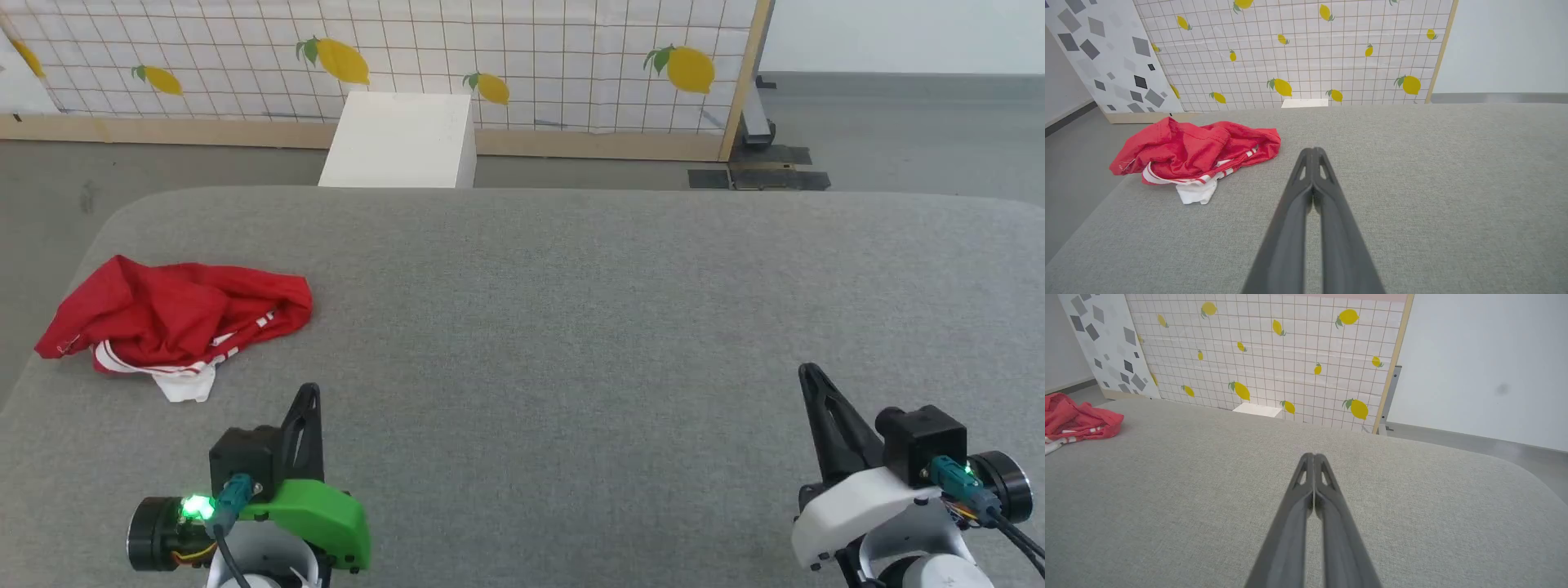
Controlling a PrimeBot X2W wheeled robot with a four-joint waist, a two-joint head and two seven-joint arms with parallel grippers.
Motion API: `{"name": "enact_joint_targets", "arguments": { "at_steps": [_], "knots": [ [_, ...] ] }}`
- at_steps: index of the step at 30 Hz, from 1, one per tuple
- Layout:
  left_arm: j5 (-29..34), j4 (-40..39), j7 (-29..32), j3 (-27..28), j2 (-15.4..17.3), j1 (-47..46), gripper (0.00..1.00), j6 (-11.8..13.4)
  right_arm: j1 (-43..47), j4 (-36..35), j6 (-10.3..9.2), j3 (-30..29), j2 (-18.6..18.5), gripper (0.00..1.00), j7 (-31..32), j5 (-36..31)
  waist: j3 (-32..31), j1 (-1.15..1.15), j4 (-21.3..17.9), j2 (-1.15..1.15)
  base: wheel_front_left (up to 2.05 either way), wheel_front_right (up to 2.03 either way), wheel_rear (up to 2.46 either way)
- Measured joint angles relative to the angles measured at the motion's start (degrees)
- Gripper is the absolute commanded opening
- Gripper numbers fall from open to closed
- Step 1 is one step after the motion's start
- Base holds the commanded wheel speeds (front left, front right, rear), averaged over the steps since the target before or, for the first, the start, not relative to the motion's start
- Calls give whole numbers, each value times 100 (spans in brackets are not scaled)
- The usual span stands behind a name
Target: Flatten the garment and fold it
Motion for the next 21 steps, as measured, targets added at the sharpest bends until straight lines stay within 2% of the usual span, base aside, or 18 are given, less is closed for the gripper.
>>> {"name": "enact_joint_targets", "arguments": {
  "at_steps": [21],
  "knots": [
    [0, 0, 0, 0, 0, 0, 0, 0, 0, 0, 0, 1, 0, 0, 0, 0, 0, 0, 0, 0, 0, 0, 0]
  ]
}}
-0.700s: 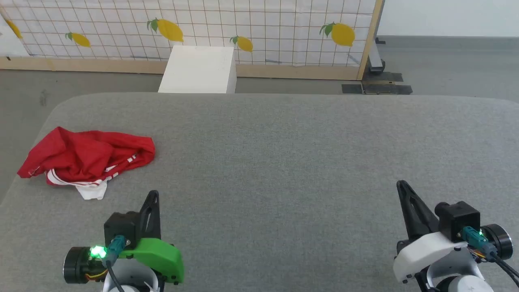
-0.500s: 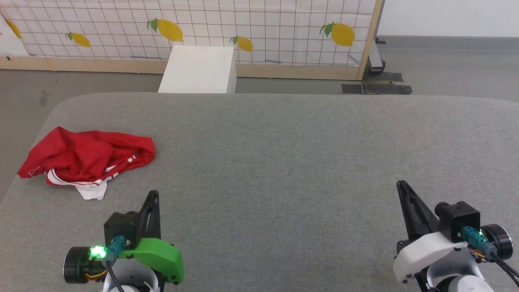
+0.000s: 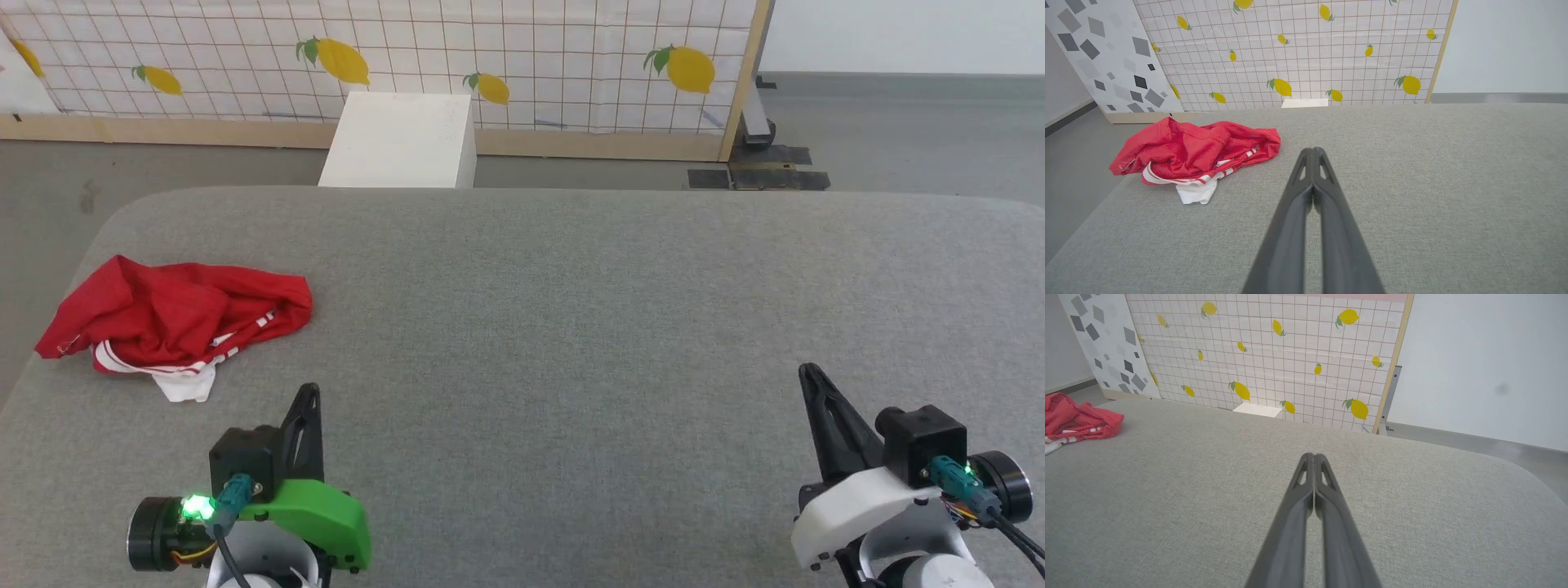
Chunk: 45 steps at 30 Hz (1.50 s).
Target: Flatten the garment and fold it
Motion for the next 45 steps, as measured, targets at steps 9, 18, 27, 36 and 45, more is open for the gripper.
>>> {"name": "enact_joint_targets", "arguments": {
  "at_steps": [9, 18, 27, 36, 45],
  "knots": [
    [-9, 1, -8, -37, 1, 9, 100, -3, 3, 9, 0, -11, -1, 100, -2, 10, 2, 0, 0, 0, 0, 0, 0],
    [-43, -38, -111, -70, 1, 16, 100, 1, 7, 22, 0, -62, -1, 100, -112, 24, 0, 0, 48, 0, 0, 0, 0],
    [-57, -79, -242, -108, 1, 93, 100, 47, 40, 25, 0, -58, -1, 100, -241, 73, -43, 0, 257, 0, 0, 0, 0],
    [-96, -126, -353, -131, 1, 147, 100, 64, 97, 16, 0, -48, -1, 100, -334, 64, -79, 0, 532, 0, 0, 0, 0],
    [-98, -192, -446, -171, 1, 219, 100, 73, 154, 15, 0, -30, -1, 100, -444, 83, -104, 0, 860, 0, 0, 0, 0]
  ]
}}
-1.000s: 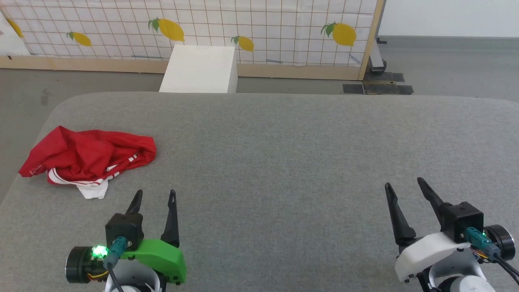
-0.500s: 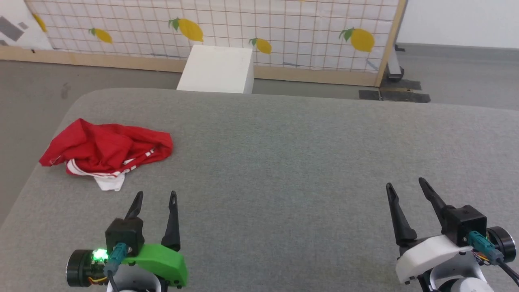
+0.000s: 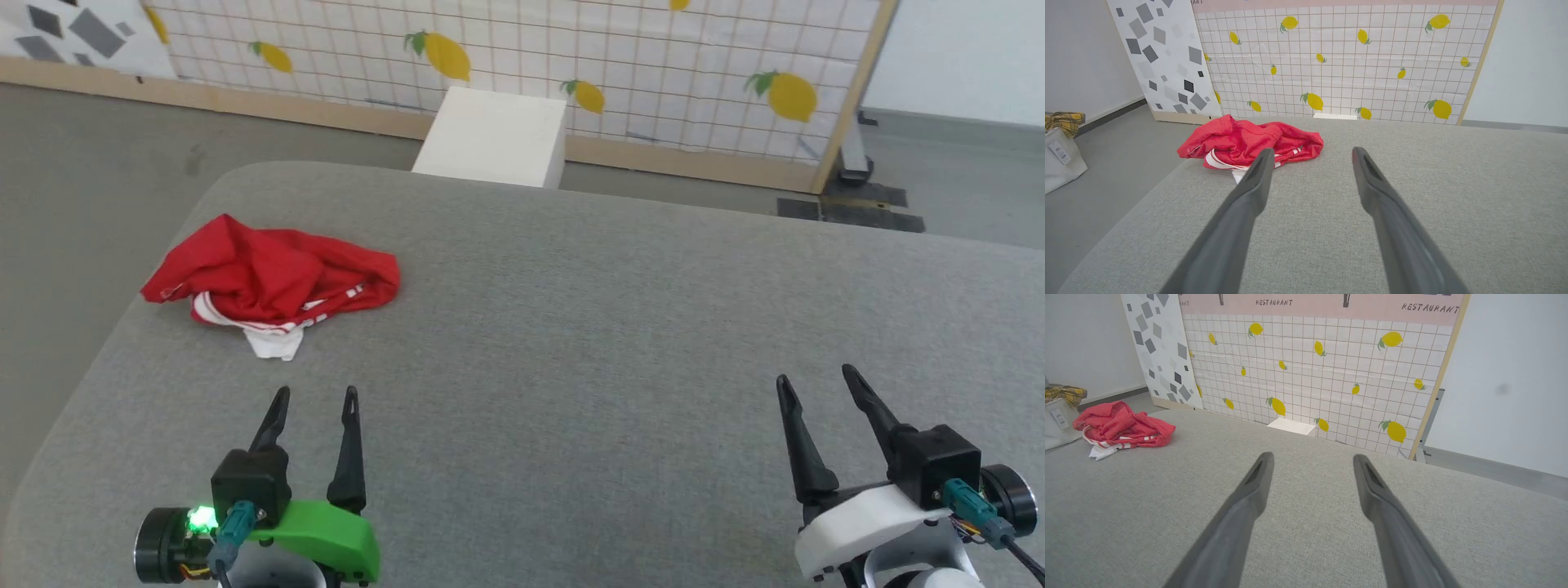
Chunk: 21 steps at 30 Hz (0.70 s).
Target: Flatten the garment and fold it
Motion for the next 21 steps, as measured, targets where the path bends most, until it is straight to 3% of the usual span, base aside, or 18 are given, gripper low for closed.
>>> {"name": "enact_joint_targets", "arguments": {
  "at_steps": [21],
  "knots": [
    [1, -132, -246, -22, 0, 159, 100, 23, 114, 24, 0, 178, 1, 100, -246, 57, -140, 0, 733, 0, 0, 0, 0]
  ]
}}
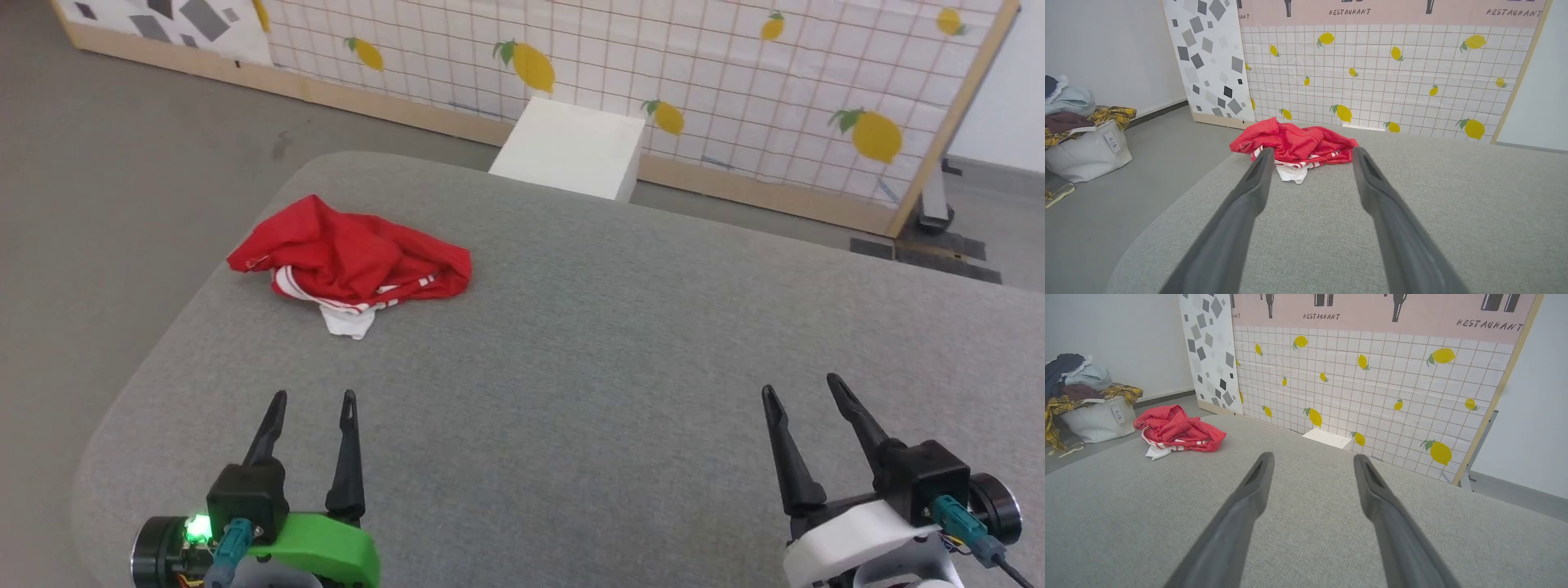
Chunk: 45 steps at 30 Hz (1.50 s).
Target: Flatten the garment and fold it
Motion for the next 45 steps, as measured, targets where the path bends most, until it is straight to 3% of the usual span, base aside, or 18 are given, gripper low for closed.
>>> {"name": "enact_joint_targets", "arguments": {
  "at_steps": [45],
  "knots": [
    [-207, -203, -548, -188, -1, 261, 100, 122, 171, 79, 0, 130, 5, 100, -532, 92, 26, 0, 1116, 0, 0, 0, 0]
  ]
}}
